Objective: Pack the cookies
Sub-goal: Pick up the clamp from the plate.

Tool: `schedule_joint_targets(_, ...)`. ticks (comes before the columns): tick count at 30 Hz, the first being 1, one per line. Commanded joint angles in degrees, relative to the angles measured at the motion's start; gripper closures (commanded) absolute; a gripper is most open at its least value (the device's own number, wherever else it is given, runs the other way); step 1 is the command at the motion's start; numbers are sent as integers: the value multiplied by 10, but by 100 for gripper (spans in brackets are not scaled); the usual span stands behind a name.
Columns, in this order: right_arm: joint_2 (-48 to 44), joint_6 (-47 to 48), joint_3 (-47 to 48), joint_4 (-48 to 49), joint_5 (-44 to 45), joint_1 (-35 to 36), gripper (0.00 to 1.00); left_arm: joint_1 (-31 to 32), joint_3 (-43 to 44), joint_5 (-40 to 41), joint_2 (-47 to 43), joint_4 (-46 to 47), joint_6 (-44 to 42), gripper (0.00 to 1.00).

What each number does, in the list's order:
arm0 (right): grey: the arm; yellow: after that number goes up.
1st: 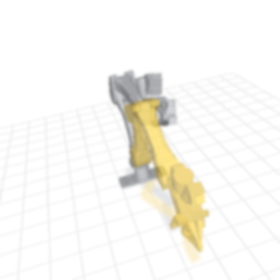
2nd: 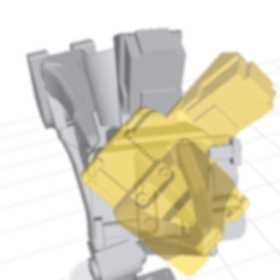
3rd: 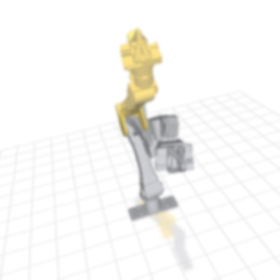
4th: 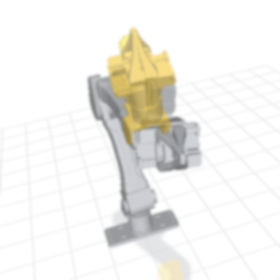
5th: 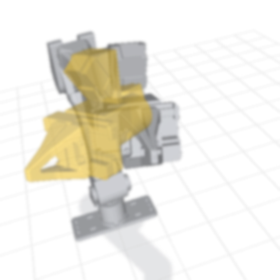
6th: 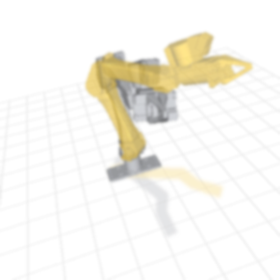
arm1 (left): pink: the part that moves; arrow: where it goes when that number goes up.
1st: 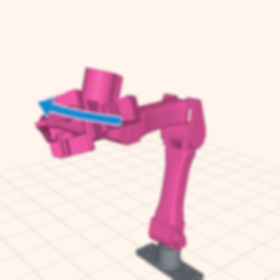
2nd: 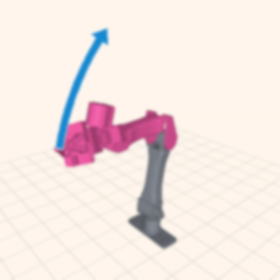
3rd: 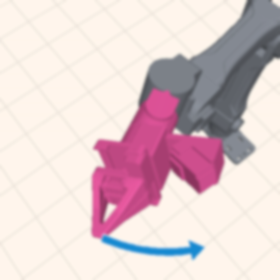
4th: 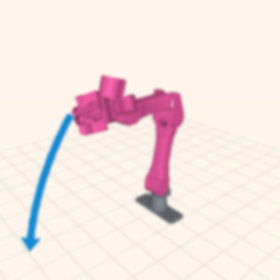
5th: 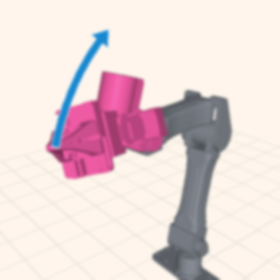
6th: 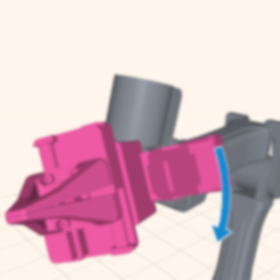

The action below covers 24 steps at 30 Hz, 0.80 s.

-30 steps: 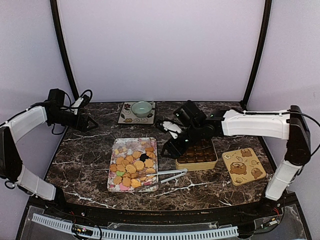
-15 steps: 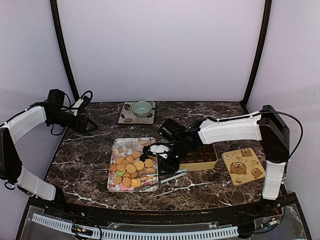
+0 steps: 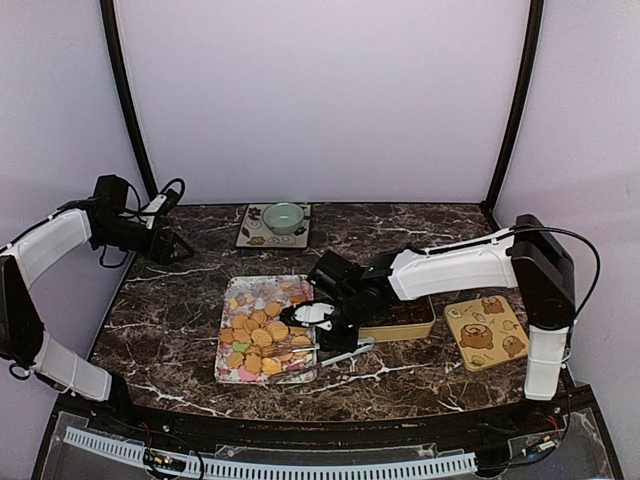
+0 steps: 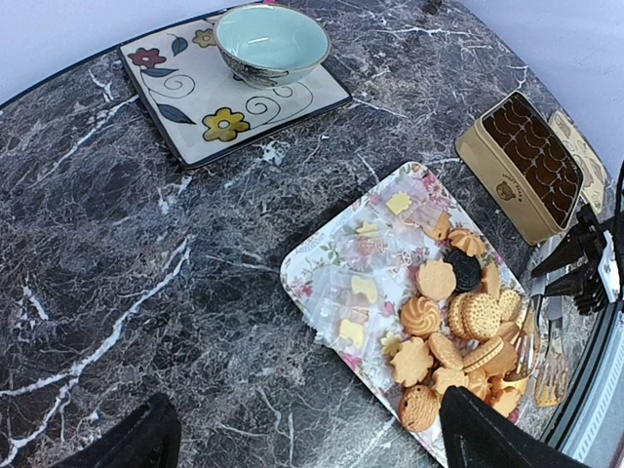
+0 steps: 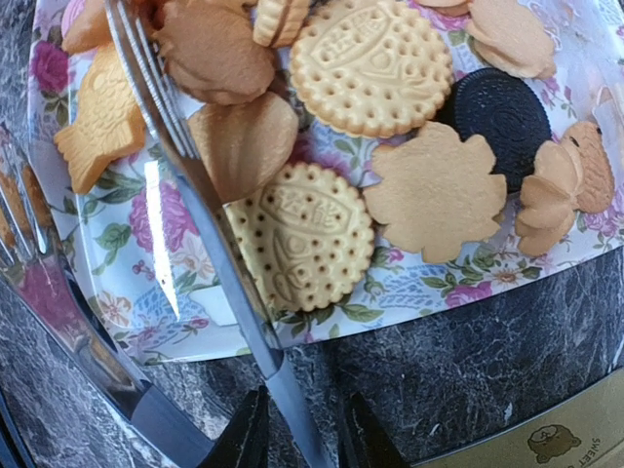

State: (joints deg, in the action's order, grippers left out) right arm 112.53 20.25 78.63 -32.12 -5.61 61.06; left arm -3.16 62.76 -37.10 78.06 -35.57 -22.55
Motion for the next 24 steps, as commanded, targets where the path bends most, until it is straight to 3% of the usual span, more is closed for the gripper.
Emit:
schedule_joint_targets(1,-2,14,-21,13,37,21,79,-2,18,-13,-10,-16,-11,5)
schedule_joint_targets(12,-56,14,-51,31,73,38,100,-3,21,-37,-9,-25,-13,5)
schedule_joint_targets(19,-92,4,-50,10,73,44,100,-2,29,-93,-27,-65,-64,5)
schedule_joint_targets(24,-128,-20,-44,4,47,43,100,5,40,-160,-52,-142,-168,7)
